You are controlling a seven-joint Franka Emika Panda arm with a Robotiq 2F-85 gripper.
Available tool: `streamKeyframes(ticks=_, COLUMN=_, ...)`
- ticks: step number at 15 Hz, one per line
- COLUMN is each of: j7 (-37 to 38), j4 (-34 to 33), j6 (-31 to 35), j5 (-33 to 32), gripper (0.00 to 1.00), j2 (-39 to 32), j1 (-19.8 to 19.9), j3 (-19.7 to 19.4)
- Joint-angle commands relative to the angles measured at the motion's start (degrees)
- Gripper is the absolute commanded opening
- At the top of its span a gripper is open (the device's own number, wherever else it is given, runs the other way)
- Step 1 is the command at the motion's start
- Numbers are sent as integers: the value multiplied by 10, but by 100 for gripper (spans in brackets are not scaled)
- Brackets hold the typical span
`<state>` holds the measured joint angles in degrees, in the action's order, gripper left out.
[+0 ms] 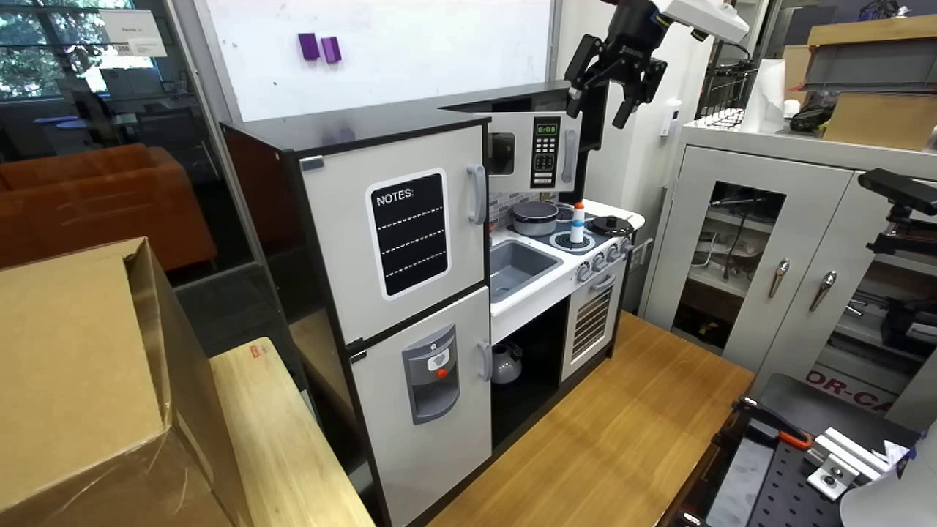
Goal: Close the microwave door
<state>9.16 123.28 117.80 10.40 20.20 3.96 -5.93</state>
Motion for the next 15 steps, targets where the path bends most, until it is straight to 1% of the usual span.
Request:
streamKeyframes(ticks=1, j7=-2, j4=-2, j6=-2, j5=2, gripper=100, j2=-1, j1=5, j3=4)
streamKeyframes(ticks=6, j7=11, j4=7, j6=8, j5=-9, gripper=100, j2=9, j1=9, j3=11)
streamKeyframes(ticks=9, j7=18, j4=19, j6=10, j5=-4, gripper=100, j2=20, j1=9, j3=11)
streamKeyframes(ticks=15, j7=44, j4=62, j6=78, j5=-19, gripper=100, j2=37, j1=19, j3=16)
